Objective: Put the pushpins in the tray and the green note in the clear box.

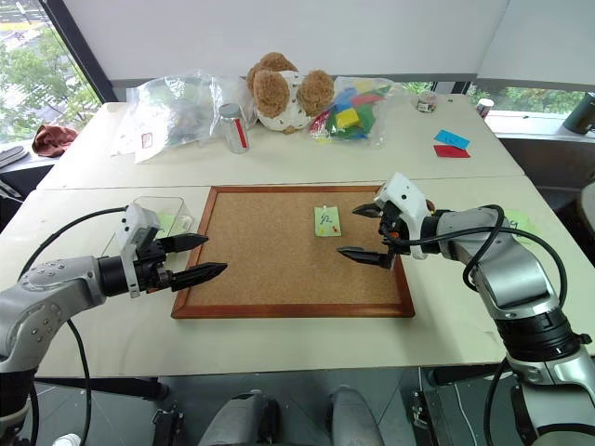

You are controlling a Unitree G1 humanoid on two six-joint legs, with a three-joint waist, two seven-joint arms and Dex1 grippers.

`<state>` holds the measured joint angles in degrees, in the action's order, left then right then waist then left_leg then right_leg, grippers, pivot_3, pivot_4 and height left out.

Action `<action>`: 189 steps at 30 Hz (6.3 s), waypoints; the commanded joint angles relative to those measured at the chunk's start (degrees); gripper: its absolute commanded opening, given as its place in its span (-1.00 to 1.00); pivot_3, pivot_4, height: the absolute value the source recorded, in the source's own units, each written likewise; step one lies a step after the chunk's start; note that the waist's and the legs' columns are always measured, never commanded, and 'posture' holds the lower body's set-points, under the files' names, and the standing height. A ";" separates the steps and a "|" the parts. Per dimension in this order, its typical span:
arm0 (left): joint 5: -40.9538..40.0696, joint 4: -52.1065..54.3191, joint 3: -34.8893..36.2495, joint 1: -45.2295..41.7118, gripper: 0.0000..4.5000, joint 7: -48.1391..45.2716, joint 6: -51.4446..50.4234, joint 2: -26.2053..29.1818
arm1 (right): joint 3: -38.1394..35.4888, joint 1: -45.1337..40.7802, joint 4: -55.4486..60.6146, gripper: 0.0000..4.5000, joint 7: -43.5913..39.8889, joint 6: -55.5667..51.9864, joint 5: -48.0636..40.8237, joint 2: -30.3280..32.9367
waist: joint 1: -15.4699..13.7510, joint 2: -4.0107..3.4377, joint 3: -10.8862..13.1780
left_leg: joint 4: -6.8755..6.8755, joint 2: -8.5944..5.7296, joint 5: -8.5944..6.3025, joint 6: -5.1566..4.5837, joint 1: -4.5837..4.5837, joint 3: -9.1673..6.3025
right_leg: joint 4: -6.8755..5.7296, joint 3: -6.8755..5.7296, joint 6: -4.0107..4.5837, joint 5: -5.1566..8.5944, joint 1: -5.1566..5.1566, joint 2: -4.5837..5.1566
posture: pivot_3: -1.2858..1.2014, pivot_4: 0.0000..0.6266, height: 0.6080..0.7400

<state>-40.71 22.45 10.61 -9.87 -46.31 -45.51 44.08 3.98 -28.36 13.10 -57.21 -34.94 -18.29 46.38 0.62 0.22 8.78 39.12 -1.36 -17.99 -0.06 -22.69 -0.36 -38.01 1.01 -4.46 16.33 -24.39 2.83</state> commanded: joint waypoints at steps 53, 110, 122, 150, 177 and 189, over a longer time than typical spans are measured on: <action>23.21 -17.56 -18.58 -6.62 -1.00 8.06 18.41 -18.65 | 7.35 -20.22 -30.96 0.89 21.26 -3.51 11.59 -23.25 | 0.22 -0.01 -0.01 | 0.00 -0.02 0.20 0.35 0.00 0.02 | -0.06 -0.01 0.00 0.00 -0.04 -0.04 | 0.03 -0.52 1.00; 26.03 -15.15 -19.56 -3.03 -1.00 8.51 16.25 -18.91 | -6.99 -20.14 -40.40 -0.97 24.10 -1.51 13.05 -10.25 | 0.29 -0.12 -0.08 | -0.08 -0.02 0.05 0.08 0.07 0.05 | -0.05 0.01 -0.01 0.00 0.00 -0.03 | 0.03 -0.52 1.00; 25.98 -15.02 -19.22 -2.84 -1.00 8.48 16.00 -18.90 | -6.97 -17.90 -46.09 -0.97 23.65 -0.08 12.74 -11.34 | 0.18 -0.17 -0.11 | -0.08 -0.01 0.04 0.07 0.13 0.10 | -0.07 0.05 -0.01 0.00 0.05 -0.04 | 0.03 -0.52 1.00; 26.12 -14.86 -18.73 -2.62 -1.00 8.52 15.92 -18.57 | -0.39 -11.62 -16.41 0.99 12.64 -9.13 7.20 -11.36 | 0.14 -0.17 -0.11 | -0.09 0.00 0.03 0.05 0.15 0.08 | -0.05 0.05 -0.01 0.00 0.07 -0.03 | 0.03 -0.52 1.00; 26.03 -13.92 -18.64 -1.99 -1.00 9.26 15.45 -18.77 | 5.27 -10.86 -22.07 -0.03 14.92 -5.16 9.24 -19.13 | 0.22 -0.17 -0.11 | -0.10 0.00 0.03 0.05 0.17 0.08 | -0.05 0.04 -0.01 0.00 0.07 -0.03 | 0.03 -0.52 1.00; 25.88 -13.64 -18.63 -1.51 -1.00 9.42 15.02 -18.86 | 3.78 -11.27 -20.47 -0.97 14.77 -6.39 8.30 -18.15 | 0.19 -0.17 -0.11 | -0.10 0.00 0.03 0.06 0.17 0.08 | -0.05 0.04 -0.01 0.00 0.07 -0.03 | 0.03 -0.52 1.00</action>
<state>-15.24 9.23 -7.57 -13.07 -37.02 -28.48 24.84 9.88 -38.20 -10.22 -42.44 -41.07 -9.28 27.64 0.81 0.05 8.68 39.02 -1.37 -17.96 -0.01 -22.52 -0.29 -38.06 1.05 -4.47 16.33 -24.32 2.80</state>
